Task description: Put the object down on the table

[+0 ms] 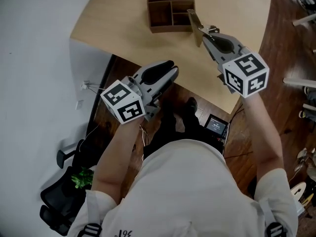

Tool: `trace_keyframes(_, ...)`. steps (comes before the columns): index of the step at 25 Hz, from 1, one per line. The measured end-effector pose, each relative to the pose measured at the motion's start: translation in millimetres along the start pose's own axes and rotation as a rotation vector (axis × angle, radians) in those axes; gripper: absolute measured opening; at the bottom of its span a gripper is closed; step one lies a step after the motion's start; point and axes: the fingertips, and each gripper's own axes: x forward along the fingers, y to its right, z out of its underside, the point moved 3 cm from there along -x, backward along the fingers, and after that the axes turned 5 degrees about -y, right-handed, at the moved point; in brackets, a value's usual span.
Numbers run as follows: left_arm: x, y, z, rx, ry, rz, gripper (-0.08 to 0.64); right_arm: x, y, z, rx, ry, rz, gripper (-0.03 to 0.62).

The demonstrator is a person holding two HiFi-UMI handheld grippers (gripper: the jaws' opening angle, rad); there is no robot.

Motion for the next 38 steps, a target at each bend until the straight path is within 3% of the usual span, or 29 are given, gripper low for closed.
trace_keyframes(15,38.5,-53.7,-25.8,-0.029,0.049,-0.052,0.072,74.1,36.1,-15.0,-0.037,-0.041,-0.028,0.004)
trace_keyframes(26,34.9,-74.7,-24.0,-0.053,0.056,-0.057,0.074,109.4,32.6,-18.2,-0.117,-0.088,-0.003,0.005)
trace_keyframes(34,38.9,-79.5,-15.7,-0.088,0.029,-0.043,0.074,138.9,35.7,14.7,-0.171,-0.206,-0.018,0.005)
trace_keyframes(38,39.9,-80.6,-9.3,-0.117,0.013,-0.039,0.074,141.9,41.3,28.3,-0.141,-0.231,-0.012,0.005)
